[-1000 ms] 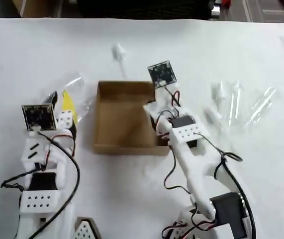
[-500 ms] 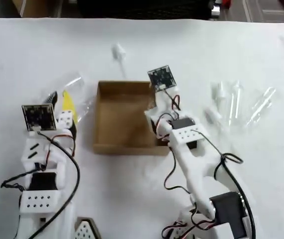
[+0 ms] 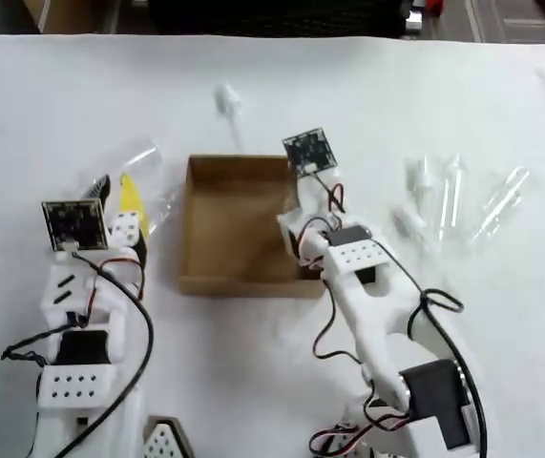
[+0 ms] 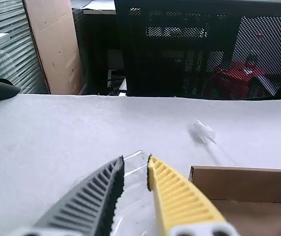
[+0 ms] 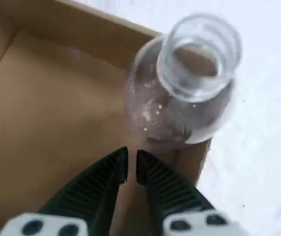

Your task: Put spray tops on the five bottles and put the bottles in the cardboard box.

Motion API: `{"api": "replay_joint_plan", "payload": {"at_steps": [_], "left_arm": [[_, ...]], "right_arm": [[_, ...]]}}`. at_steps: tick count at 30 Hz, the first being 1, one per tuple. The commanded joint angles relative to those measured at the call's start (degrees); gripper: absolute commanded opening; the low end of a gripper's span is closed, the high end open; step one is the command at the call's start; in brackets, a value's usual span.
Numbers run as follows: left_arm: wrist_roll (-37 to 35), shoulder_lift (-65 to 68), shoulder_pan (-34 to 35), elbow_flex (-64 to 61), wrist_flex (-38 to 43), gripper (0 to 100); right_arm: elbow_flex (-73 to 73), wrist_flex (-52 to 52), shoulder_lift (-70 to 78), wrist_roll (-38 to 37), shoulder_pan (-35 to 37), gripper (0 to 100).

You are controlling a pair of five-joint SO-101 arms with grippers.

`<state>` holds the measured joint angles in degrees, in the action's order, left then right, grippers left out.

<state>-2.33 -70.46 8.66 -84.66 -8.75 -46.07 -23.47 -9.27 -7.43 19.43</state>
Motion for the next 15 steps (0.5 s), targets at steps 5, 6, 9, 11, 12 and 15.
{"api": "replay_joint_plan", "payload": {"at_steps": [5, 6, 9, 11, 12, 15], "left_arm": [[0.44, 0.22, 0.13, 0.79, 1.14, 9], [0.44, 0.22, 0.13, 0.88, 1.14, 9], [0.88, 0.31, 0.13, 0.88, 1.14, 9], [2.64, 0.31, -0.04, 0.88, 1.14, 9], [2.99, 0.31, -0.04, 0.88, 1.14, 9], [2.99, 0.31, -0.13, 0.88, 1.14, 9]], "right_arm": [[-1.23, -6.9, -10.51, -0.7, -0.22, 1.6], [-2.29, -7.6, -13.32, -0.7, -0.22, 1.6], [-6.59, -8.84, -23.52, -0.79, -1.1, 1.6], [-8.79, -10.24, -30.46, -0.44, -4.0, 1.6], [-8.97, -11.38, -33.36, -0.18, -5.76, 1.7], [-7.03, -15.69, -35.38, 2.2, -8.13, 2.6]]}}
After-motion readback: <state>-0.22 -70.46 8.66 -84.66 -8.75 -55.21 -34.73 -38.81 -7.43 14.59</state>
